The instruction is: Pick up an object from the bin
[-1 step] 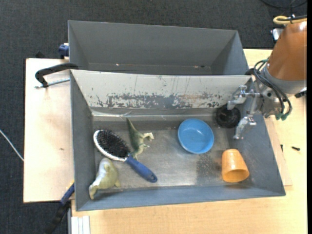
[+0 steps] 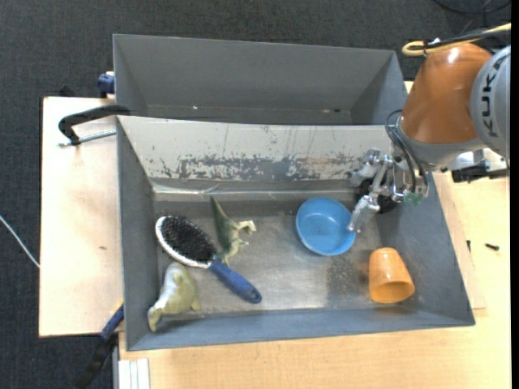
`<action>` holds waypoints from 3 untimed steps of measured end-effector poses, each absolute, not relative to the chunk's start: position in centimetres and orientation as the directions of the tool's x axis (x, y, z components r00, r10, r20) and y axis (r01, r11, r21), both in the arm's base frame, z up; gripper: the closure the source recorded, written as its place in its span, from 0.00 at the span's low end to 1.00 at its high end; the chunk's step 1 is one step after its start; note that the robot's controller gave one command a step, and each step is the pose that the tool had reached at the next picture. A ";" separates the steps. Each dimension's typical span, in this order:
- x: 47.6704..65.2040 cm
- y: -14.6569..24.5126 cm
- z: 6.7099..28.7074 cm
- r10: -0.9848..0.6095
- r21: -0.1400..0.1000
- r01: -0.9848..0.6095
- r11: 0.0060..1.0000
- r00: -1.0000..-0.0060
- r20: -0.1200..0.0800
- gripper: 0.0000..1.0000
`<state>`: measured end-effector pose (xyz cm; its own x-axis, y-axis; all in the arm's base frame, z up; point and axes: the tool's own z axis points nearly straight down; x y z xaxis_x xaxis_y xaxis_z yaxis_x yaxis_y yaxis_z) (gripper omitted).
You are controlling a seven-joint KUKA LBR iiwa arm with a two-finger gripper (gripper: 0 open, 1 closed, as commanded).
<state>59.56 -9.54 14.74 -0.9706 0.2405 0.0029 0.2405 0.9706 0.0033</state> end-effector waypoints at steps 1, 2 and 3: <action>60.0 -12.0 7.4 0.395 0.005 0.395 0.919 -0.919 0.002 0.00; 60.2 -12.2 7.9 0.398 0.005 0.398 0.918 -0.917 -0.006 1.00; 58.2 -12.7 22.2 0.284 0.001 0.284 0.959 -0.959 -0.015 1.00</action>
Offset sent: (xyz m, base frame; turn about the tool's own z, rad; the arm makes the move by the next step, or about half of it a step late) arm 0.0032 -0.0284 -0.0732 0.1670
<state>58.15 -12.73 22.24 -0.9587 0.2838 -0.0154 0.2839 0.9589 0.0011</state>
